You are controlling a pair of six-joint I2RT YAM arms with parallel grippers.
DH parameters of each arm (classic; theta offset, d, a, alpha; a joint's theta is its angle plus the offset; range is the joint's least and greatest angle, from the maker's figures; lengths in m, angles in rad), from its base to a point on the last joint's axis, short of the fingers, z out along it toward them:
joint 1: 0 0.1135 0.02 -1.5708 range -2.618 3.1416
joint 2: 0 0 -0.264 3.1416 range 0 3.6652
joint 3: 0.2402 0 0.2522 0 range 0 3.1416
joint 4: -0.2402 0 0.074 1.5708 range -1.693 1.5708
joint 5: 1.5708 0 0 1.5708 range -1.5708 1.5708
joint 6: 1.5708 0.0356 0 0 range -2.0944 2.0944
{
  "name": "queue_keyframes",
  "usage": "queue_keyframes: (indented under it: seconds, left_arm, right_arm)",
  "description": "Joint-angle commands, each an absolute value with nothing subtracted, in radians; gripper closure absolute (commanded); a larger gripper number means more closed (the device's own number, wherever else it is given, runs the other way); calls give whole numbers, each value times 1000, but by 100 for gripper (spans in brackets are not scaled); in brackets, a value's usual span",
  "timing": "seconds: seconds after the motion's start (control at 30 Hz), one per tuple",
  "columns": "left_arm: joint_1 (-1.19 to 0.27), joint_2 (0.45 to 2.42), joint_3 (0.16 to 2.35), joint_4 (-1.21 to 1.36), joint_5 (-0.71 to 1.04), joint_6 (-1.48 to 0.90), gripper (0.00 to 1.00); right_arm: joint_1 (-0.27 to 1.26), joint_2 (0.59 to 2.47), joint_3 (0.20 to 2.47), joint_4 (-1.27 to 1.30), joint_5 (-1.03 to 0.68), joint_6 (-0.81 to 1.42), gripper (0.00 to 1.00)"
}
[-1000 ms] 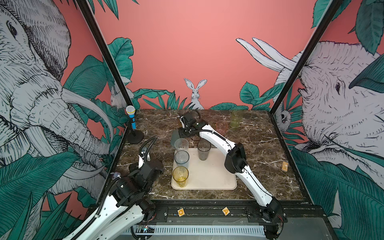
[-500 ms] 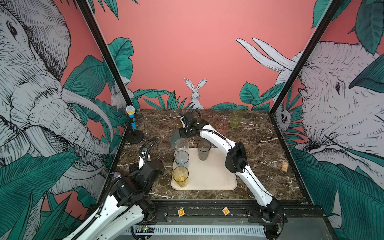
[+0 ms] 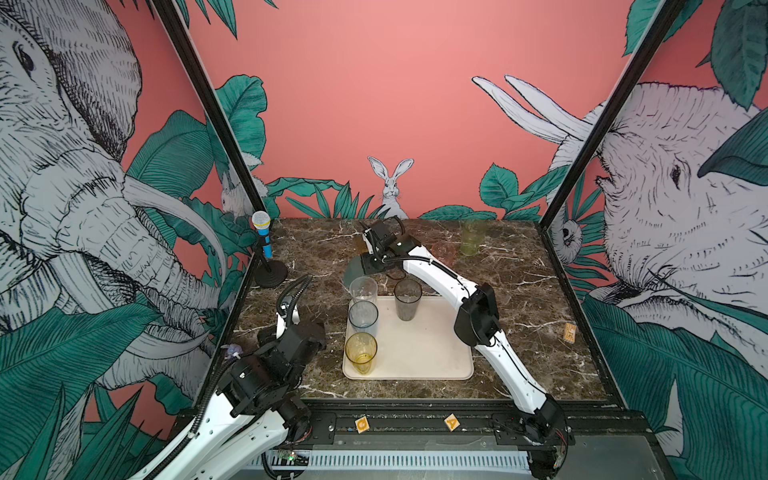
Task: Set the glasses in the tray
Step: 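Lift the teal frosted cup off the table with the right gripper, then carry the teal cup with the right gripper over the tray beside the dark grey cup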
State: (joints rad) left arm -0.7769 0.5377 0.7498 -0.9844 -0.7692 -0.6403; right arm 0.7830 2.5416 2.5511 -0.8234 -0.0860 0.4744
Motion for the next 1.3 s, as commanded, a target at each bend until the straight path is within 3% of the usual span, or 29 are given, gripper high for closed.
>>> queue_keyframes:
  seconds: [0.0, 0.67, 1.27]
  left_arm:
    - [-772, 528, 742, -988, -778, -667, 1]
    - [-772, 539, 756, -960, -782, -650, 2]
    - [-772, 549, 768, -906, -805, -629, 2]
  right_arm:
    - [773, 2458, 2545, -835, -58, 456, 99]
    - [726, 2264, 2538, -960, 22, 359, 100]
    - [687, 2029, 2366, -1039, 79, 292, 100]
